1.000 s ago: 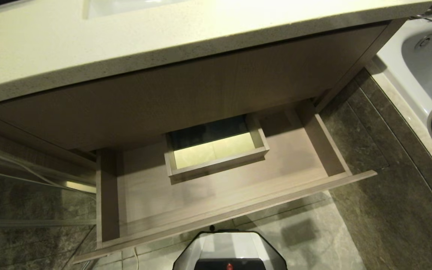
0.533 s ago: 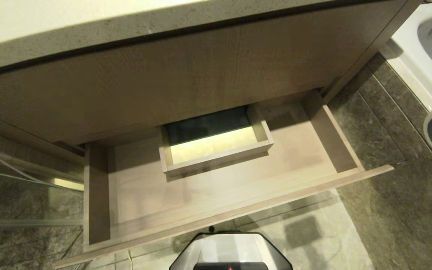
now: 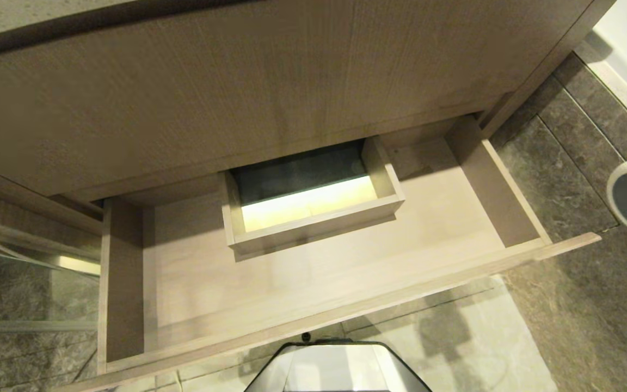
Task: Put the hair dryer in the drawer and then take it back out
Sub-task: Put it into the drawer
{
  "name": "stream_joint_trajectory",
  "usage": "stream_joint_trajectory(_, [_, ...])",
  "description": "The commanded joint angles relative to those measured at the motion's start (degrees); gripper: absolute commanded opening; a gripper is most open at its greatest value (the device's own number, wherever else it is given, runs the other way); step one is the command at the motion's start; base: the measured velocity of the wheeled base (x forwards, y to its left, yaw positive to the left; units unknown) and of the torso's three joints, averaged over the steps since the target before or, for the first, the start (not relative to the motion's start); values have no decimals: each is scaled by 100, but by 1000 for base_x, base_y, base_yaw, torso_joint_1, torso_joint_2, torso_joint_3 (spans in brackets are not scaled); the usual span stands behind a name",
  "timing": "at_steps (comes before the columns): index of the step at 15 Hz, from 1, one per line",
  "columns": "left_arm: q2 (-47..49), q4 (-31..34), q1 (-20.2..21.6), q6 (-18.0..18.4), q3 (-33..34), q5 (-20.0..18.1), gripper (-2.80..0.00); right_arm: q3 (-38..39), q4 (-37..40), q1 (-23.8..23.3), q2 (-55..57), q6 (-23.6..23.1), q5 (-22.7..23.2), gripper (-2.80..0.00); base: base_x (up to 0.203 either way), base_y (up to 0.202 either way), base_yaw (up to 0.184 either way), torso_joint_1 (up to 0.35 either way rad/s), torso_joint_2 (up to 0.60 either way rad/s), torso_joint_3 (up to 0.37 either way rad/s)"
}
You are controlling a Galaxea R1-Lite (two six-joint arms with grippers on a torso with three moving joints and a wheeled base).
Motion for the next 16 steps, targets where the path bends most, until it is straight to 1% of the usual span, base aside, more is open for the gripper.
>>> stream_joint_trajectory(1, [0,11,1,2,12,0,-280,-29,0,0,241,-11,5,-280,0,0,0,-107,430,275])
stream_joint_trajectory(7, [0,11,-1,10,11,9,-280,-225,53,-15,1154,58,4,-280,0,0,0,-36,354,306])
stream_joint_trajectory(9, [0,11,-7,2,12,0,-280,-549,170,-65,1864,58,3,-280,0,0,0,156,163,279])
stream_joint_trajectory(11, [0,11,-2,7,12,0,-280,-1147,360,-144,2937,64,60,-280,0,0,0,89,53,193])
stream_joint_trajectory(13, [0,11,-7,2,4,0,-280,-1933,703,-249,3886,90,181,-280,0,0,0,86,39,118])
stream_joint_trajectory(14, [0,11,1,2,12,9,-280,-2365,940,-332,4318,101,263,-280,0,0,0,61,56,36])
stream_joint_trajectory(16, [0,11,-1,2,5,0,-280,-2898,1240,-532,5120,93,504,-280,0,0,0,32,15,40])
